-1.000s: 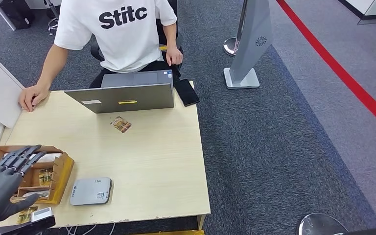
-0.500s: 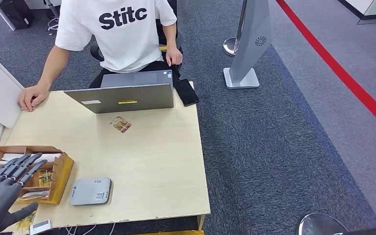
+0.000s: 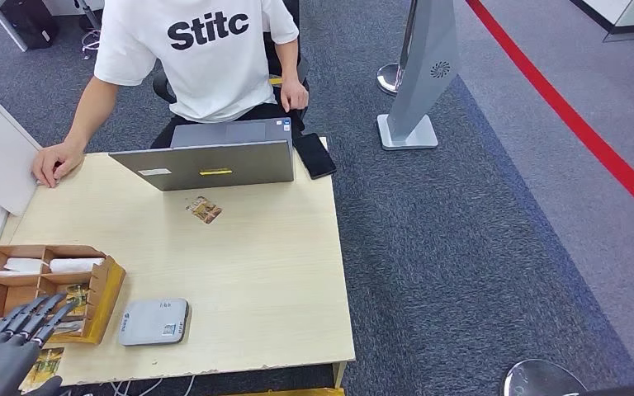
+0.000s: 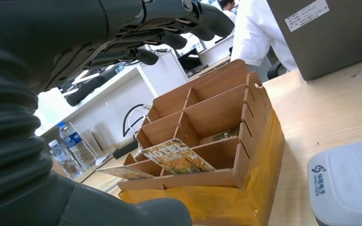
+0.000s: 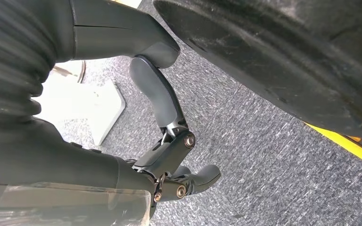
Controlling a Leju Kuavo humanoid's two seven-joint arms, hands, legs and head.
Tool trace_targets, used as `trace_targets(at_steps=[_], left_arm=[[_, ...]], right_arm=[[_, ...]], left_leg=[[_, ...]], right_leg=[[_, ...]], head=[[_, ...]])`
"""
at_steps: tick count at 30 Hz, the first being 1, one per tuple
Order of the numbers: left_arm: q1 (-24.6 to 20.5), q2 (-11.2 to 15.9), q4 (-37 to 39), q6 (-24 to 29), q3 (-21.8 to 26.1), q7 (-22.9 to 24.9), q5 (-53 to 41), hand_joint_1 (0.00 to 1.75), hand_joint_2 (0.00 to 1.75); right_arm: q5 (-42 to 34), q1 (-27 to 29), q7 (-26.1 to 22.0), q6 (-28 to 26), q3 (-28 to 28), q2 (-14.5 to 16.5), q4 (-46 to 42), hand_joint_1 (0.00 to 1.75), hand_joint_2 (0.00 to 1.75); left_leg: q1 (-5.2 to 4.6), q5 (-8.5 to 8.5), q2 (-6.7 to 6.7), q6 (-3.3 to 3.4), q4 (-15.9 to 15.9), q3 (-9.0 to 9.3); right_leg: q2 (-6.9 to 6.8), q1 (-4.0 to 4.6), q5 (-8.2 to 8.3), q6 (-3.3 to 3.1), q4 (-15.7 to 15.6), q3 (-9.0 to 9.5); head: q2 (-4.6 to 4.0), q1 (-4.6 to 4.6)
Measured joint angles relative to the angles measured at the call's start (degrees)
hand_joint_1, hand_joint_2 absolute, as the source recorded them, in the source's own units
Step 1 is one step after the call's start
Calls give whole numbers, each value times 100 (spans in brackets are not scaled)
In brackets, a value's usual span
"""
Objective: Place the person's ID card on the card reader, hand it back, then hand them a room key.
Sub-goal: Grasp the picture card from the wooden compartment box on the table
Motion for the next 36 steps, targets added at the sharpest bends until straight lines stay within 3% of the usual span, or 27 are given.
trace_targets(at_steps=[24,30,36], left_arm=[[81,-117,59,146,26,173,-150,0,175],[-176,-424,479,886,218,351,-690,0,175],[-560,-843,1306,1185,606,125,-798,0,175]], right_arm=[[9,0,-8,3,0,-5,0,0,175],[75,-1,-34,-19,4,-11,0,0,175],[114,6,-175,31,41,-96,0,0,175]], left_leg=[[0,0,-1,0,0,0],[0,0,-5,0,0,1],[0,1,-4,0,0,3]], right_leg=[[-1,0,0,0,0,1],[-5,0,0,0,0,3],[-4,0,1,-1,0,3]], head=[[-1,-1],[-1,0],[0,-1]])
